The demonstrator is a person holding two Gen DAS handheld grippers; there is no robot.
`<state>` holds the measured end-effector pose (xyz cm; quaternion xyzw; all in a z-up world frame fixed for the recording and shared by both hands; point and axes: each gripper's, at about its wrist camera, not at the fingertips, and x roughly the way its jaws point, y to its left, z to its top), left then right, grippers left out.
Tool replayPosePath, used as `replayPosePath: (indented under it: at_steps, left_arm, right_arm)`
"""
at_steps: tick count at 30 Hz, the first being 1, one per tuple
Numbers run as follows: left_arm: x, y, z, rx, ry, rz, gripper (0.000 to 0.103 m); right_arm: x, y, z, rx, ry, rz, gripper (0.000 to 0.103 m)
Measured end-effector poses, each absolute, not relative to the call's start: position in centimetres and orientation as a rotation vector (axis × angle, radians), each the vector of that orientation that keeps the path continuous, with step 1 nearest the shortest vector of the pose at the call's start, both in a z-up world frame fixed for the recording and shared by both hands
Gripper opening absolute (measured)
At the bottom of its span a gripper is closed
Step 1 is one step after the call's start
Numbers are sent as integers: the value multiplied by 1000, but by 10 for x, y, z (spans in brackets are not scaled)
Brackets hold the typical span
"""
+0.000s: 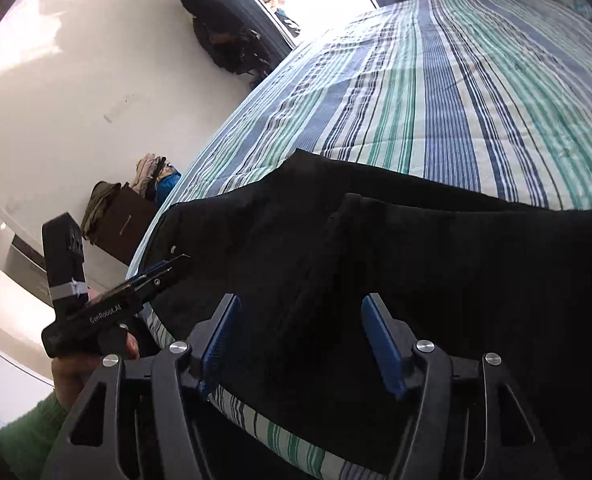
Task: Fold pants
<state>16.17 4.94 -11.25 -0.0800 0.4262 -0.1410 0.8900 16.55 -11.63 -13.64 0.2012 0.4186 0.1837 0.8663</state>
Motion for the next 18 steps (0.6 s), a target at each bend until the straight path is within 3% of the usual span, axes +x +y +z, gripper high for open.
replayPosePath:
  at_steps: [3,5,7,14,15,16,18]
  left_arm:
    - [147,24,-98,-198,869,-432,101]
    - [138,-7,-91,-175,867,-550,97]
    - [135,-42,-91,-93,893,-615,72]
    - [137,-101,-123,88,1013,-614,50]
    - [136,-104,-125,100,1019,-611,36]
    - [137,-106,-128,116,1026,-597,12]
    - [138,-103,-132,99,1044,-568,10]
  right_arm:
    - [121,-138,-112,271,799,299,84]
    - [91,-158,-106,231,754,212,86]
    - [64,-182,-106,258,724,154,86]
    - [44,-213,-101,344,678,85,86]
    - [44,-213,-100,332,673,84,86]
    - [44,-212,-101,322,672,85,86]
    - [46,-210,-105,315,679,92,86]
